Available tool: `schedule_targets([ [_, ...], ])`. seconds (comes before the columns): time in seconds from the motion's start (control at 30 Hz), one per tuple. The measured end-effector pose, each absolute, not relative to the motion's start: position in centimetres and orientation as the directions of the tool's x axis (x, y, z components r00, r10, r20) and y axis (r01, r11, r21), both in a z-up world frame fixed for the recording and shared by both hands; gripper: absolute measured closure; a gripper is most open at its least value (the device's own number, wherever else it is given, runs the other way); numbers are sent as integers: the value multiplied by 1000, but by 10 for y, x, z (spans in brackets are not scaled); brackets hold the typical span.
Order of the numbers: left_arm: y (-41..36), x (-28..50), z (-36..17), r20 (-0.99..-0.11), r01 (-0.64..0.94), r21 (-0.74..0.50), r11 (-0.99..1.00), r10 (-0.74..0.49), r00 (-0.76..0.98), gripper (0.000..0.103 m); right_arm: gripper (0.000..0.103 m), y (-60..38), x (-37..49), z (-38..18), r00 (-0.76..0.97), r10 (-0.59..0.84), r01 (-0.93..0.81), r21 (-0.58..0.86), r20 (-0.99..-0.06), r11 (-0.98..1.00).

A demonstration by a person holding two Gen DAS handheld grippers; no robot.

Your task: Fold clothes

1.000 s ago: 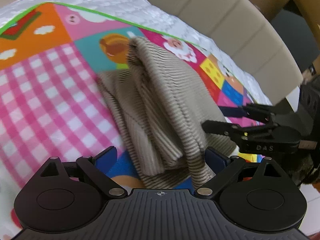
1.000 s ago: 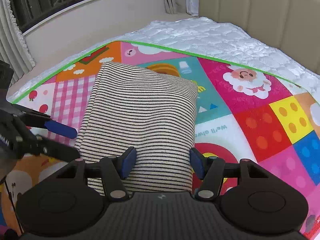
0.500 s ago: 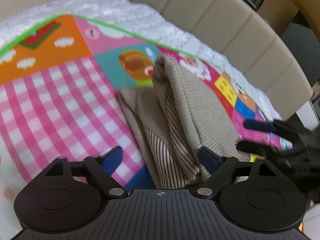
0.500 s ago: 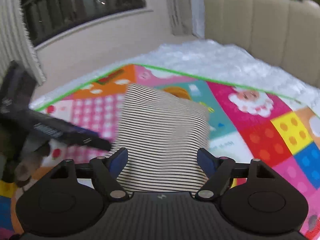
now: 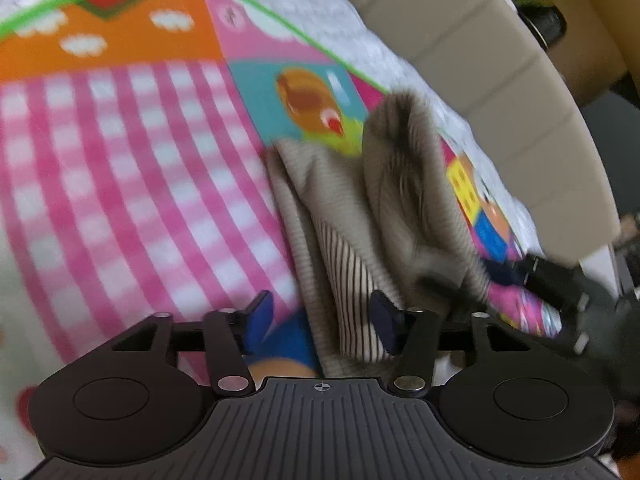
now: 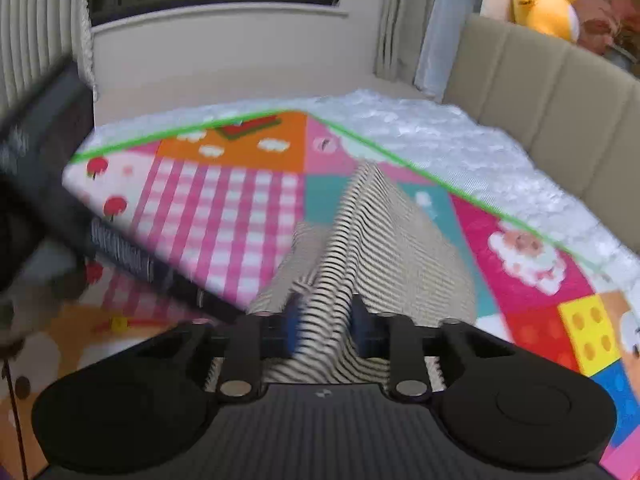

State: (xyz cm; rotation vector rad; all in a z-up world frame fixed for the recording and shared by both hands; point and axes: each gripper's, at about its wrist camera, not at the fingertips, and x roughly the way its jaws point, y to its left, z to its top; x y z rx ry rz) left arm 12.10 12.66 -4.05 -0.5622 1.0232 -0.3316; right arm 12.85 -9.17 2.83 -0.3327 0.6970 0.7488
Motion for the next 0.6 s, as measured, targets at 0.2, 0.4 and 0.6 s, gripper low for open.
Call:
schedule_targets([
  [0.2, 122, 129, -56, -710, 7, -609, 793, -549, 441, 62, 91, -90, 138, 42, 388, 621, -695, 226, -681, 683],
  [0.4, 140, 124, -48, -730, -38, -578, 815, -496, 470, 60, 91, -90, 140, 23, 322, 644, -672, 311, -694, 672],
  [0.6, 164, 128, -9, -685, -35, -522, 852, -395, 612, 54, 90, -71, 135, 7, 323, 621, -710, 251, -714, 658],
])
